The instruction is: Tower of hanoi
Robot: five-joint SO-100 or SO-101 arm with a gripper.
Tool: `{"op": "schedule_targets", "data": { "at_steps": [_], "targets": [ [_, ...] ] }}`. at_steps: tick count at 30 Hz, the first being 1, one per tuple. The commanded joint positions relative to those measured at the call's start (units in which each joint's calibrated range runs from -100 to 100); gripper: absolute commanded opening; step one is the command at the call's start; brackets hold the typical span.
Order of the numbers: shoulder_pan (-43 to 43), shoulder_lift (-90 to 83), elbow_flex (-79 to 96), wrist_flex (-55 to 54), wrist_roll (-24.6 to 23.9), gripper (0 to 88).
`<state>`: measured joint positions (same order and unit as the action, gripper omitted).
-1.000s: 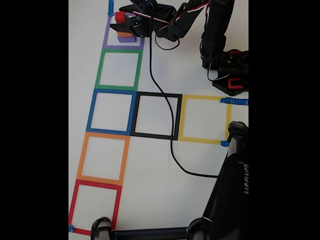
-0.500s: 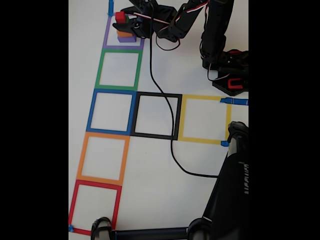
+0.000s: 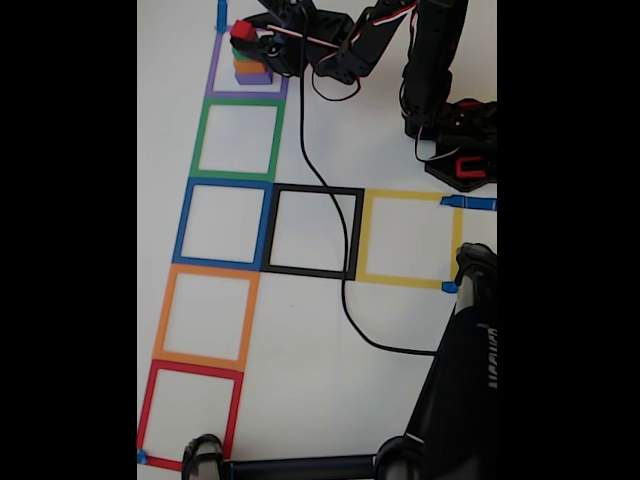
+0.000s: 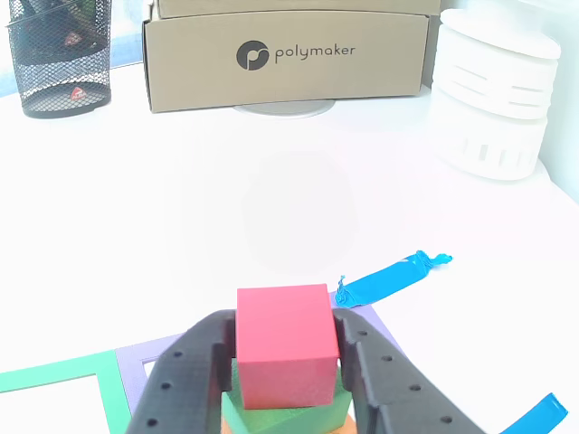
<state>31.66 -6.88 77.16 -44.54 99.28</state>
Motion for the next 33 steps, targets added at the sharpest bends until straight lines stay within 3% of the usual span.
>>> {"op": "schedule_targets", "data": {
  "at_steps": [1, 8, 17, 24, 33],
  "targets": [
    [-0.4, -1.07, -0.16, -0.24, 0.72, 6.3],
    [-1.65, -9.23, -0.16, 8.1, 0.72, 6.0],
    [-3.85, -25.05, -2.7, 27.53, 0.72, 5.8],
    [-5.77, -40.31, -13.07, 60.0, 0.72, 5.6],
    [-11.43, -42.41, -49.43, 106.08, 0.72, 5.6]
  ]
}}
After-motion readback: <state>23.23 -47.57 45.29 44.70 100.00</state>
